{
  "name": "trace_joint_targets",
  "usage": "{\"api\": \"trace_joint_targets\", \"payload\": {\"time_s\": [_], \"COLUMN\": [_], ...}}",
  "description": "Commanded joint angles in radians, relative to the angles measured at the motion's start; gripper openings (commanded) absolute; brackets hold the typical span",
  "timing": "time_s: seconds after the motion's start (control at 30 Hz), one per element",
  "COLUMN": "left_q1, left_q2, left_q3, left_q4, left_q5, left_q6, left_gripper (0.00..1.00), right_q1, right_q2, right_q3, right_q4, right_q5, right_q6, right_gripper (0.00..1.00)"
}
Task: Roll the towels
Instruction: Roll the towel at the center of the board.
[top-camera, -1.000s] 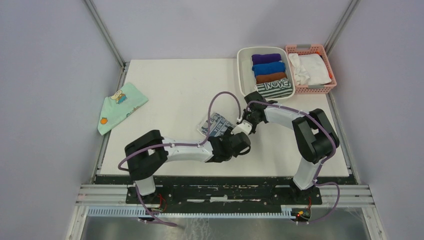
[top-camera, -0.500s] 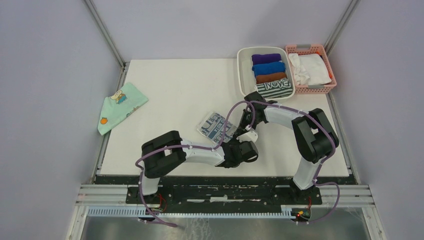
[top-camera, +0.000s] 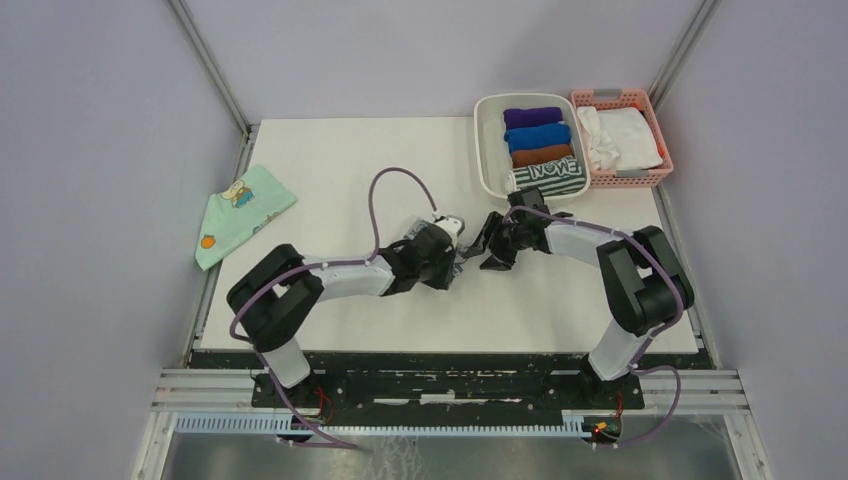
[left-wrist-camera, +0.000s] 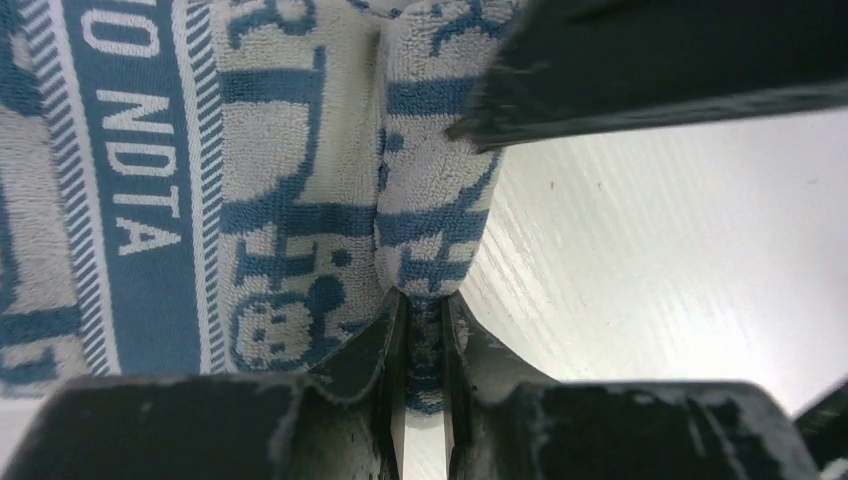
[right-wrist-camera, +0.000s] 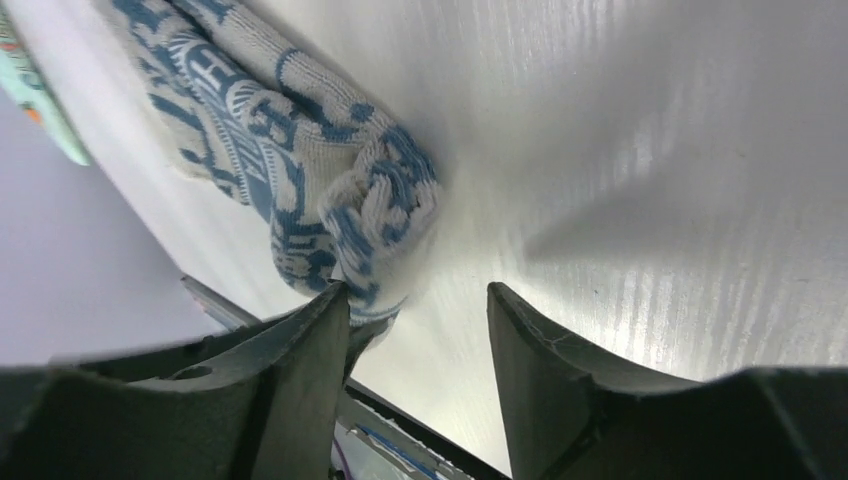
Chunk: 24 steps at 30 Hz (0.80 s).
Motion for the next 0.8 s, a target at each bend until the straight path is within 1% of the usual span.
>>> {"api": "trace_joint_targets", "payload": {"time_s": [0.0,0.1,0.23,0.27,0.37,0.57,0.67,0.77], "left_q1": [0.139,0.225,0.326,0.34,0.371,0.419,0.434,0.438], "left_q2": [-0.013,0.027,0.111,0.125,0.165,0.216,0.247,0.27], "left_q3": [-0.088,-0.118,-0.167,-0.174,-0.19,-0.257,-0.289,-0.31], "left_q4": [0.168,0.253,0.435,0.476,0.529,0.696,0.796,0.86], "left_q5": [0.426,0.585,0.78,0.804,0.847,0.9,0.921,0.922], "left_q6": [-0.176,-0.271,-0.44,-0.47,-0.538,-0.689,-0.764,-0.821], "left_gripper": [0.1,0.1,0.09,0.09,0.09,0.08,0.09,0.09], "right_q1": [-0.041,-0.046,-0.046,-0.046,-0.046,-0.046,-0.043,-0.035], "right_q2": [-0.082,-0.079,-0.039,-0.026,0.016,0.112,0.153,0.175], "right_q3": [-0.084,-0.131,-0.181,-0.189,-0.198,-0.184,-0.172,-0.164], "right_q4": [0.224,0.345,0.485,0.526,0.602,0.672,0.694,0.683], "right_q5": [-0.09,-0.118,-0.144,-0.148,-0.155,-0.159,-0.169,-0.164], "right_q6": [0.042,0.065,0.111,0.124,0.149,0.16,0.168,0.151], "right_gripper": [0.62,0.65,0.66,0.66,0.67,0.66,0.64,0.61]}}
